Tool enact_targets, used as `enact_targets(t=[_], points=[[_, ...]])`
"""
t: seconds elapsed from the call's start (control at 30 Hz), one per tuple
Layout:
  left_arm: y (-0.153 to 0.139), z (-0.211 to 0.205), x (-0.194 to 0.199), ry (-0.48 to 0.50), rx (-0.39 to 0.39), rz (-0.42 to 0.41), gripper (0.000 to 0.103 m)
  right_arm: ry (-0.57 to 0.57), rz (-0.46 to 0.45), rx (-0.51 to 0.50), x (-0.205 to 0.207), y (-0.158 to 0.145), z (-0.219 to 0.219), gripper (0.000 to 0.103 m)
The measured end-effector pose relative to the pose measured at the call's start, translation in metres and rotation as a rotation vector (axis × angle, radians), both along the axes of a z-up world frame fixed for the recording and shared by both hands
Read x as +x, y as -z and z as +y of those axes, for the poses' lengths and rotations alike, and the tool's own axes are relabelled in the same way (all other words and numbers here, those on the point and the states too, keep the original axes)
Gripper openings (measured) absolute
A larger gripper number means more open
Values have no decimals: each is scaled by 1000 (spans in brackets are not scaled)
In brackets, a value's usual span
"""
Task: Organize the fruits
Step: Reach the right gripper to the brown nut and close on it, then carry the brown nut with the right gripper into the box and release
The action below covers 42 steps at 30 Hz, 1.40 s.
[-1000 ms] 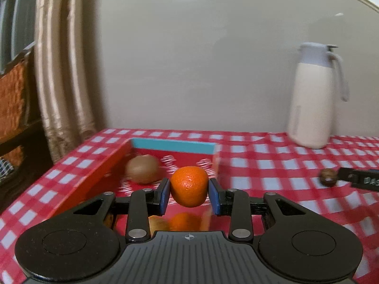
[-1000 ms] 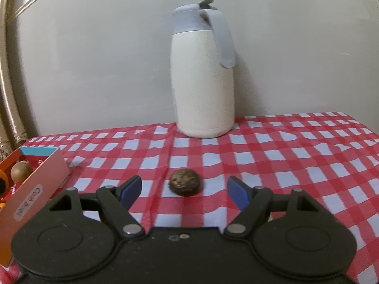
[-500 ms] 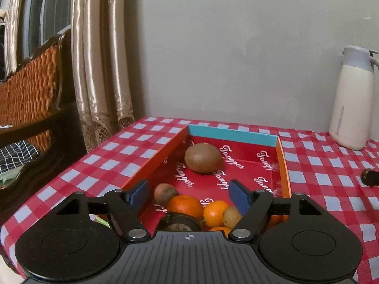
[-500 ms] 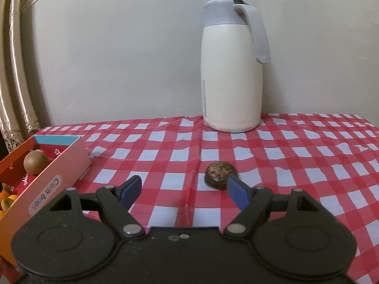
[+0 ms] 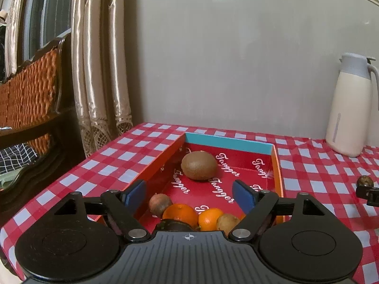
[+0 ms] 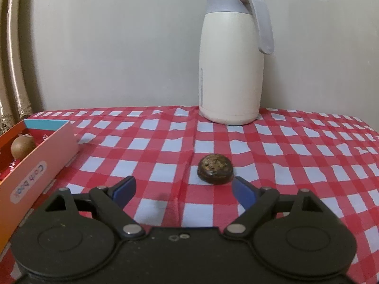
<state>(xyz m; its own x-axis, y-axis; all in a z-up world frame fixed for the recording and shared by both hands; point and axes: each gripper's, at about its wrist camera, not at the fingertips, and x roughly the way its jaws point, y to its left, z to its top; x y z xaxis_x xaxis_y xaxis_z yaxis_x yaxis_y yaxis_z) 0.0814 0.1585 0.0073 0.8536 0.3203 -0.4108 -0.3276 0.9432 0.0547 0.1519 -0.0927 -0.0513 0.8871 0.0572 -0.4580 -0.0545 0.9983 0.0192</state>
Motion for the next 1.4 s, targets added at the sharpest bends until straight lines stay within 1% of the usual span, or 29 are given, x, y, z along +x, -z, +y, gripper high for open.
enact_targets(t=[0.1,0.23,0.37,0.53,0.63,0.67,0.8,0.9,1.03,1.17,1.4], points=[[-3,2,-1,-14,2,-17,80,9,5,-20,9,1,-3,86],[-4,11,-1,-39,-11,-26,80,35,7,-10,23,1,-15,84],[-2,22,0,-61,-31,-21,80,55,37,12,41,2,-23,75],[-3,33,-2,-114,-21,-32,80,65,74,13,52,7,-23,70],[-3,42,-4,-154,-25,-32,80,71,96,18,55,10,-22,59],[-3,45,-4,-166,-24,-32,80,74,106,16,56,12,-22,53],[-2,56,-8,-195,-35,-33,80,90,105,3,55,12,-22,42],[-2,59,-10,-200,-39,-34,80,95,101,5,53,11,-23,42],[-3,59,-13,-195,-38,-35,80,90,56,1,42,0,-21,42],[-6,53,-16,-181,-26,-36,80,44,26,1,30,-13,-11,42],[-10,50,-27,-181,-18,-37,80,-78,-33,11,1,-41,31,42]])
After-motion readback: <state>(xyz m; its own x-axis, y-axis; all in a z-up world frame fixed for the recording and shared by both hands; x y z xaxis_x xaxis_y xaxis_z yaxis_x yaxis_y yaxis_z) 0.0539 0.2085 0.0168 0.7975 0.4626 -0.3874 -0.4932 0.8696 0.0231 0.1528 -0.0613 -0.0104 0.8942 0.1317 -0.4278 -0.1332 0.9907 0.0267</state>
